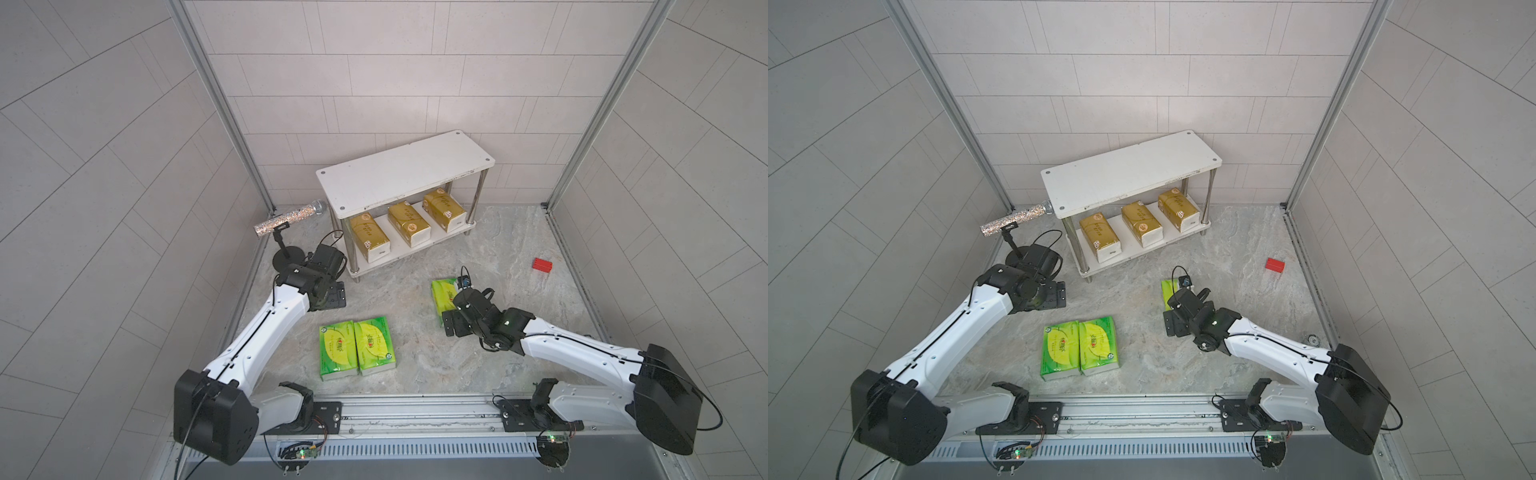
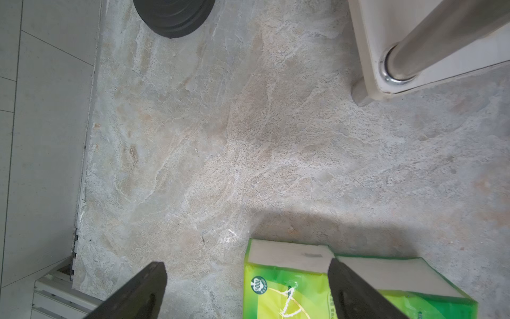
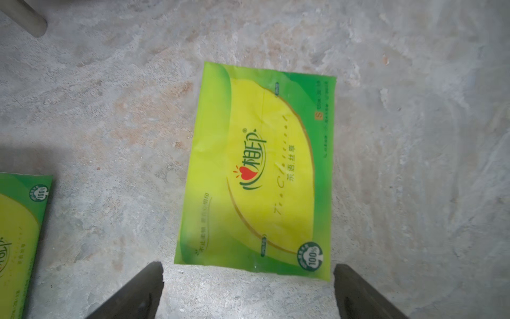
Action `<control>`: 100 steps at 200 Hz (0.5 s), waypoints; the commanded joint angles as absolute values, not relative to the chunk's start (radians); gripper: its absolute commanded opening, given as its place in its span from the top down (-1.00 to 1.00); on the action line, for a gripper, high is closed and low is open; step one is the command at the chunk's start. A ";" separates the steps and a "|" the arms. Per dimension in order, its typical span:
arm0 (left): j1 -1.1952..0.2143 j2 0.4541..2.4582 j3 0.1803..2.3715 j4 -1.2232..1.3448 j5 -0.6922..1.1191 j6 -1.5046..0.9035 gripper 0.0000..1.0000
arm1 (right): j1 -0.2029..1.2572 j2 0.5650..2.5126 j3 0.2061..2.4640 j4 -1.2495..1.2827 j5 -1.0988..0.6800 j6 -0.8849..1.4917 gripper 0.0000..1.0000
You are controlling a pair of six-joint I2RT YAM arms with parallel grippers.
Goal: Place the tissue boxes on the shelf by color
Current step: Move the box of tissues to the center of the board, then pick up the box of tissues from the center of the board.
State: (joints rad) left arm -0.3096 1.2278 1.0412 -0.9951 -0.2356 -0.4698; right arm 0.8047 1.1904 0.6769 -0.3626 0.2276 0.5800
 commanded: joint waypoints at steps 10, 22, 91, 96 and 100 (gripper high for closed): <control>-0.308 1.221 1.066 -1.003 -0.243 -0.451 -1.00 | 0.821 1.202 0.710 -0.424 0.359 0.574 -0.99; -0.307 1.218 1.066 -1.005 -0.243 -0.449 -1.00 | 0.821 1.215 0.709 -0.414 0.348 0.576 -0.99; -0.381 1.151 1.035 -1.029 -0.196 -0.477 -1.00 | 0.779 1.185 0.724 -0.388 0.281 0.617 -0.99; -0.401 1.145 1.031 -1.030 -0.189 -0.486 -1.00 | 0.762 1.177 0.728 -0.388 0.248 0.620 -0.99; -0.419 1.141 1.028 -1.030 -0.183 -0.492 -1.00 | 0.743 1.172 0.730 -0.388 0.221 0.620 -0.99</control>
State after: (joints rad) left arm -0.3527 1.1862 1.0409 -1.0016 -0.2184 -0.4591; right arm 0.8021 1.2179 0.6930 -0.3786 0.2996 0.6003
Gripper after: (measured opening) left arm 0.999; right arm 0.996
